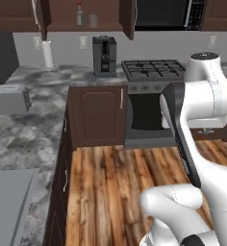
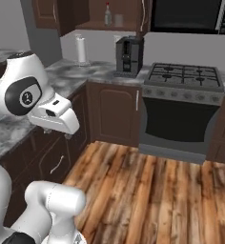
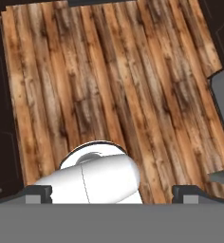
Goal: There is a bowl on the dining counter. Grab a lemon wedge from the fridge and place it in the bowl. Then get the liquor bottle and glass cup from the cabinet and place them next to the bowl.
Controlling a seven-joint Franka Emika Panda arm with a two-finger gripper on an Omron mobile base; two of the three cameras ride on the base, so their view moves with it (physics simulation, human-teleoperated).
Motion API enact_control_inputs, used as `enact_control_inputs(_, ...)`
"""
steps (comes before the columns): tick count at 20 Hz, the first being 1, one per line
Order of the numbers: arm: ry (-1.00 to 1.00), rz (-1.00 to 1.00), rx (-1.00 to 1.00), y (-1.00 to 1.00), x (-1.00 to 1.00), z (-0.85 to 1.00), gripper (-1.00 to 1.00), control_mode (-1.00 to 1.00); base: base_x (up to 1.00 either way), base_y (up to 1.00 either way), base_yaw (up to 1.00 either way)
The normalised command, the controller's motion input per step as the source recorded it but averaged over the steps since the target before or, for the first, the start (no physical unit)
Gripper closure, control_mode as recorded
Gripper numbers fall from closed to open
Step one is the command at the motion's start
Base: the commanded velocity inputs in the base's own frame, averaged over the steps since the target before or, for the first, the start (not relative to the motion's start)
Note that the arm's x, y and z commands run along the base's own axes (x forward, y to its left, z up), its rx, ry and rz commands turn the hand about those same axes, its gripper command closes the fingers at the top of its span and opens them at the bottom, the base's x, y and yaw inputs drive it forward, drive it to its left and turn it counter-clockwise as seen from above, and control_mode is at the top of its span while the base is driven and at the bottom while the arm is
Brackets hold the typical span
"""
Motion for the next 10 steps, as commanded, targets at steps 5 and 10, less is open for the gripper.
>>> enact_control_inputs(5,0.00,0.00,0.00,0.00,0.00,0.00,-1.00,1.00,1.00,0.12,0.02)
enact_control_inputs(10,0.00,0.00,0.00,0.00,0.00,0.00,-1.00,1.00,1.00,0.23,0.02)
